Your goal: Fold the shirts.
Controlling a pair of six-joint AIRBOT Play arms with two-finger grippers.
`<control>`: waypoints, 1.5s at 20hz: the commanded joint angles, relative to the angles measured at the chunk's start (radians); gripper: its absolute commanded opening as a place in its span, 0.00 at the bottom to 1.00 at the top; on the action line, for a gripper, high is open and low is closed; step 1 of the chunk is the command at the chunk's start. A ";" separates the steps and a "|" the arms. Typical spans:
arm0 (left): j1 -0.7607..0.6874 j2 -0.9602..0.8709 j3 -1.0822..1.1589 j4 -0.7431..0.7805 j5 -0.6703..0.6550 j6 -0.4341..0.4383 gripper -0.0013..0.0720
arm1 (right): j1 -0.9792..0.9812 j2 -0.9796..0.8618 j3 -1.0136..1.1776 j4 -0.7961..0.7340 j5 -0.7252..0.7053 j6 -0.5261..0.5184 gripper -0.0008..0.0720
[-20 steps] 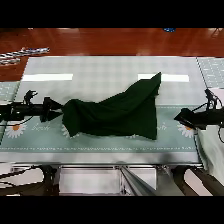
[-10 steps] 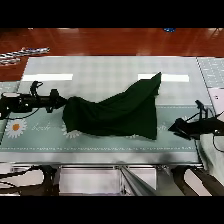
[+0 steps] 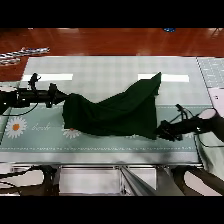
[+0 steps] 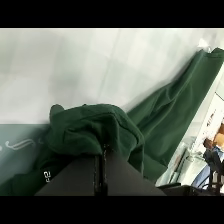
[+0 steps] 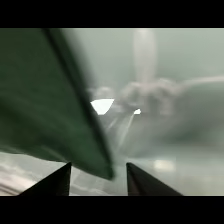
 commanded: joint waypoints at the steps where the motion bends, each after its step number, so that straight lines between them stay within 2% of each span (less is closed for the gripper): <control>1: 0.000 0.000 0.003 0.000 -0.036 0.013 0.04 | 0.137 -0.132 0.080 0.070 -0.109 0.005 0.56; 2: 0.000 0.000 0.003 -0.001 -0.047 0.013 0.04 | 0.171 -0.166 0.122 0.090 -0.118 -0.003 0.38; 3: 0.000 0.004 0.003 -0.002 -0.057 0.013 0.04 | 0.195 -0.185 0.171 0.098 -0.114 -0.024 0.12; 4: 0.004 0.014 0.011 -0.001 -0.069 0.013 0.04 | 0.213 -0.188 0.231 0.097 -0.103 -0.043 0.04; 8: 0.071 0.114 0.147 -0.018 -0.129 -0.012 0.04 | 0.194 -0.142 0.581 0.019 0.052 -0.037 0.04; 10: 0.121 0.193 0.263 -0.092 -0.132 -0.029 0.04 | 0.161 -0.098 0.816 -0.019 0.095 -0.006 0.04; 14: 0.195 0.343 0.541 -0.177 -0.132 -0.028 0.04 | 0.116 -0.015 1.304 -0.082 0.123 0.032 0.04; 17: 0.245 0.457 0.709 -0.177 -0.105 -0.029 0.04 | 0.116 0.070 1.542 -0.185 0.130 0.045 0.04; 23: 0.299 0.678 0.866 -0.136 -0.086 -0.029 0.04 | 0.116 0.328 1.577 -0.418 0.148 0.069 0.04; 27: 0.217 0.808 0.869 0.025 -0.056 -0.055 0.04 | 0.116 0.428 1.577 -0.511 0.250 0.094 0.04; 29: 0.129 0.857 0.869 0.154 -0.045 -0.058 0.04 | 0.116 0.459 1.577 -0.560 0.325 0.117 0.04; 30: 0.084 0.881 0.869 0.234 -0.039 -0.086 0.04 | 0.116 0.469 1.576 -0.576 0.358 0.127 0.04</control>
